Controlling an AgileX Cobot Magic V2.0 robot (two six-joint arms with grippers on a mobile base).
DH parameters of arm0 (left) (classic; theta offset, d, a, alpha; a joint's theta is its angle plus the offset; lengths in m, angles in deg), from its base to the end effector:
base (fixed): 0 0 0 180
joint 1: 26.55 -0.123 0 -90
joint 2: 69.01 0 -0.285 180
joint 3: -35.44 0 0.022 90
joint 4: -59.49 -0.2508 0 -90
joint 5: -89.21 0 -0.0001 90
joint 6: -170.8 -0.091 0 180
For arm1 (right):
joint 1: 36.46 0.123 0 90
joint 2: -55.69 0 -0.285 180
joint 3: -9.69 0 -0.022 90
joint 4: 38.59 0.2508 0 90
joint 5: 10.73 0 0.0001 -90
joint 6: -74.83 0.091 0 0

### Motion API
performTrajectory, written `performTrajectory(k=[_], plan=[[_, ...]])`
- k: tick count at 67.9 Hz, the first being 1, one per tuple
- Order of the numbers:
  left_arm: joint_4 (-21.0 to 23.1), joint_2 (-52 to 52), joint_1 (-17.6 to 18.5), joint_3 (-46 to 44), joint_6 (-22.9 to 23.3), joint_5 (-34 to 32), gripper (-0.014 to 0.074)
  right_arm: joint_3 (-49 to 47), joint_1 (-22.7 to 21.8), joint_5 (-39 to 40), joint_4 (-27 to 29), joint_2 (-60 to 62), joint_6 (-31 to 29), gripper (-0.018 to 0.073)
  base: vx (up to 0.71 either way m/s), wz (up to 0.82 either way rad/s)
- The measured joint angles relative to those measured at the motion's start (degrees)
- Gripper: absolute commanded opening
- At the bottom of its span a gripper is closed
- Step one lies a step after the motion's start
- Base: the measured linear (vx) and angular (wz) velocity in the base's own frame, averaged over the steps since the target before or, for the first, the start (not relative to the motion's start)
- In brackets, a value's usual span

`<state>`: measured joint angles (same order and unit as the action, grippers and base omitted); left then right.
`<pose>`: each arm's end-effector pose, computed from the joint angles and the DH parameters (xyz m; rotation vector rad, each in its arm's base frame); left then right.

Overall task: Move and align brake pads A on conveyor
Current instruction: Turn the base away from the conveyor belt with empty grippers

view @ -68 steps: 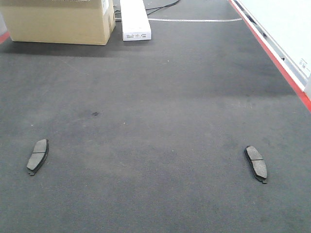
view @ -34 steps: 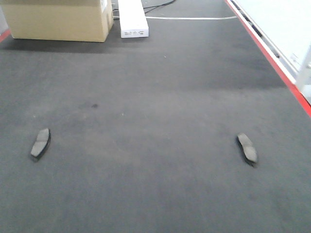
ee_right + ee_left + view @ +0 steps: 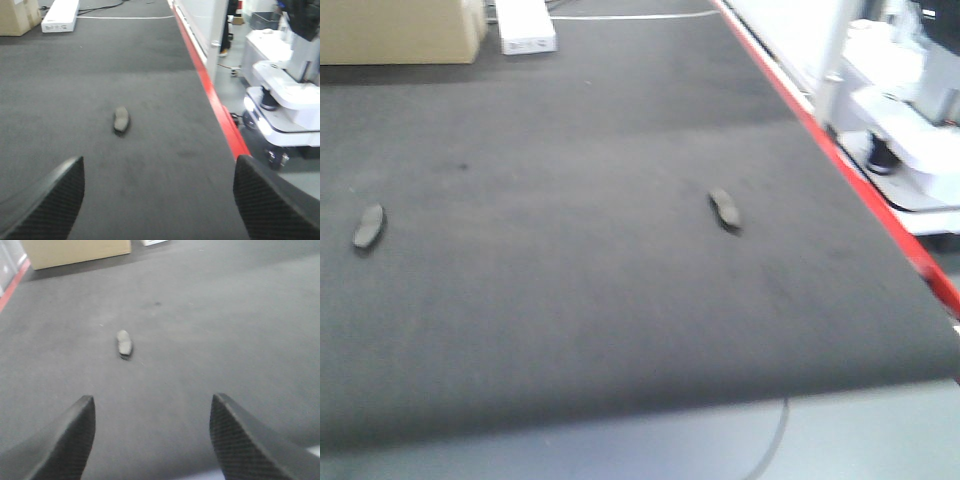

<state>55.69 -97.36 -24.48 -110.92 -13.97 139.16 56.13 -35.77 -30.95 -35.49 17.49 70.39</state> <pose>0.0447 0.0030 0.3616 0.1247 1.9497 0.1088 0.1116 0.0030 0.3212 -0.0486 1.8290 0.0068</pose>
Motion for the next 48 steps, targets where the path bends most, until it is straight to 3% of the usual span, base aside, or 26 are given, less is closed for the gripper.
performTrajectory(k=[27,48], plan=[[0.0,0.0,0.0,0.0,0.0,0.0,0.0460,0.0,0.0,-0.1,0.0,0.0,0.0,0.0592,-0.48,-0.32],[0.0,0.0,0.0,0.0,0.0,0.0,0.0460,0.0,0.0,-0.1,0.0,0.0,0.0,0.0592,-0.47,-0.59]])
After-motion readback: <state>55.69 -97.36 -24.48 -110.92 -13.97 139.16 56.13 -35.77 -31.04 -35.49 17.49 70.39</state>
